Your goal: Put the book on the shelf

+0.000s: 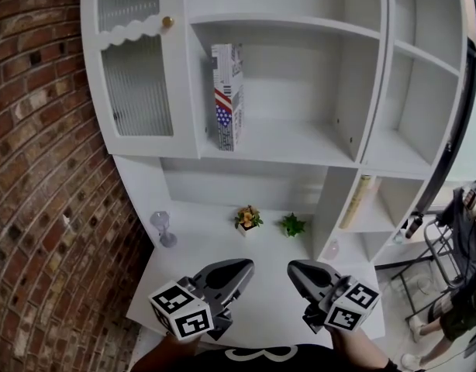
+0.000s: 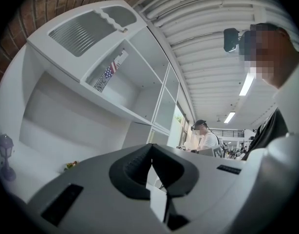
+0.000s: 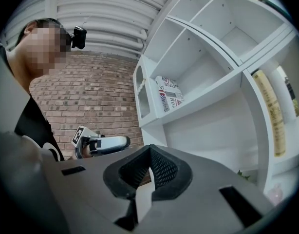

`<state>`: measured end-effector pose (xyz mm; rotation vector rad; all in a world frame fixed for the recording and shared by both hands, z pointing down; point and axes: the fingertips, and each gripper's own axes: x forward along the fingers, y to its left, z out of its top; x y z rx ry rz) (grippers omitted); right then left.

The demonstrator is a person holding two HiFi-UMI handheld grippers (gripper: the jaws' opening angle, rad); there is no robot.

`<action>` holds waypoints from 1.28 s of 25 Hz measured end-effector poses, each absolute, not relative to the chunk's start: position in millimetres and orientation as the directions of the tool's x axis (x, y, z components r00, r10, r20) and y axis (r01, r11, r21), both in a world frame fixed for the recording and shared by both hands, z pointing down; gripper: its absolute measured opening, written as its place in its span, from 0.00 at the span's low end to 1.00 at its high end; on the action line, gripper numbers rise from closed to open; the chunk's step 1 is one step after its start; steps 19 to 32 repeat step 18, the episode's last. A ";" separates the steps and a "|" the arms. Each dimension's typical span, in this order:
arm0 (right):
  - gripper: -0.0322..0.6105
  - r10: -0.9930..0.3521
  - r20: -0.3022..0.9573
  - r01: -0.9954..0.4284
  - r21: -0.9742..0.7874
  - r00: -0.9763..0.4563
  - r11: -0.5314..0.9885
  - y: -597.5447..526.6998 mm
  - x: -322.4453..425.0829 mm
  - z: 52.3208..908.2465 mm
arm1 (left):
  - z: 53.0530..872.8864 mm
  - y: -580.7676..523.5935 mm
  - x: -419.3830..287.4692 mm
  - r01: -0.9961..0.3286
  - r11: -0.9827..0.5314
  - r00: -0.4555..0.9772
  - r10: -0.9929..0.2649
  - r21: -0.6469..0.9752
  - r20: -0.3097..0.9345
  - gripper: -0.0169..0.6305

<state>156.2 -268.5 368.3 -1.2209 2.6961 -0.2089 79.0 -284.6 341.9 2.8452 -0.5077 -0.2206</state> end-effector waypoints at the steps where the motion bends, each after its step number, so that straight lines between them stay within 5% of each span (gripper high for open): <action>1: 0.06 -0.755 -0.096 -0.729 -0.203 -0.649 0.653 -268.4 156.1 370.8 | 343.3 -284.6 78.9 -0.321 -0.909 0.928 -0.358 0.266 -0.104 0.03; 32: 0.06 -0.735 -0.075 -0.712 -0.197 -0.674 0.674 -269.2 150.6 381.4 | 363.7 -281.3 84.5 -0.317 -0.894 0.934 -0.353 0.317 -0.062 0.03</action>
